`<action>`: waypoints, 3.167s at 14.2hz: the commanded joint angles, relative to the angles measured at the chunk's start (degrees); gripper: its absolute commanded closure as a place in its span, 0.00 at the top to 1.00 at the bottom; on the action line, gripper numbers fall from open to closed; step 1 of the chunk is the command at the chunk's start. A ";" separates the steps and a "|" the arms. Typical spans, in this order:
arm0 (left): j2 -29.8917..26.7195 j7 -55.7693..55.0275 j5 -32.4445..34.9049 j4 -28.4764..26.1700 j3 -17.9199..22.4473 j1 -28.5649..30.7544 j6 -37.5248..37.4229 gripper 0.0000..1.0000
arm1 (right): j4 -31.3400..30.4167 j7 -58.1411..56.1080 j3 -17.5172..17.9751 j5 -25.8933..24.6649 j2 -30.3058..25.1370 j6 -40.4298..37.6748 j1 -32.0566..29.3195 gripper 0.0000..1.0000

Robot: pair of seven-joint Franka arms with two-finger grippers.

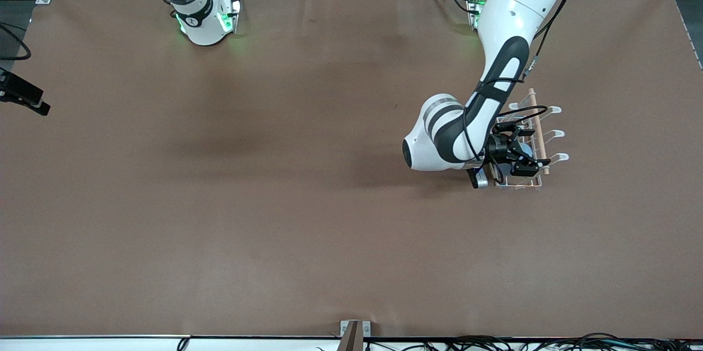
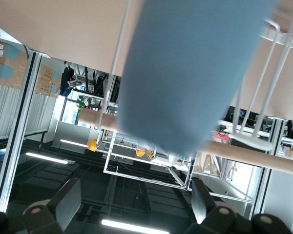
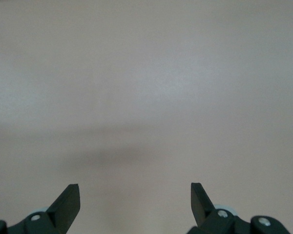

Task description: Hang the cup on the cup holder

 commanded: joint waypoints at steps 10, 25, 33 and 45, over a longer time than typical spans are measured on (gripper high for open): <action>-11.44 -23.72 -20.33 17.19 -1.58 1.35 -0.24 1.00 | -2.97 -0.42 -2.88 -1.10 -1.86 -2.45 2.66 1.00; -31.66 -39.14 -51.28 18.35 -1.14 21.65 9.23 1.00 | -2.70 -0.43 -2.80 -0.84 -1.68 -2.27 2.48 1.00; -42.82 -39.05 -60.24 0.70 -1.23 29.21 23.21 1.00 | -2.35 -0.08 -2.80 -0.31 -1.59 -2.09 2.39 1.00; -45.47 -26.14 -61.14 -3.02 -1.57 33.53 21.48 1.00 | -2.35 0.19 -2.62 0.04 -1.59 -2.27 2.57 1.00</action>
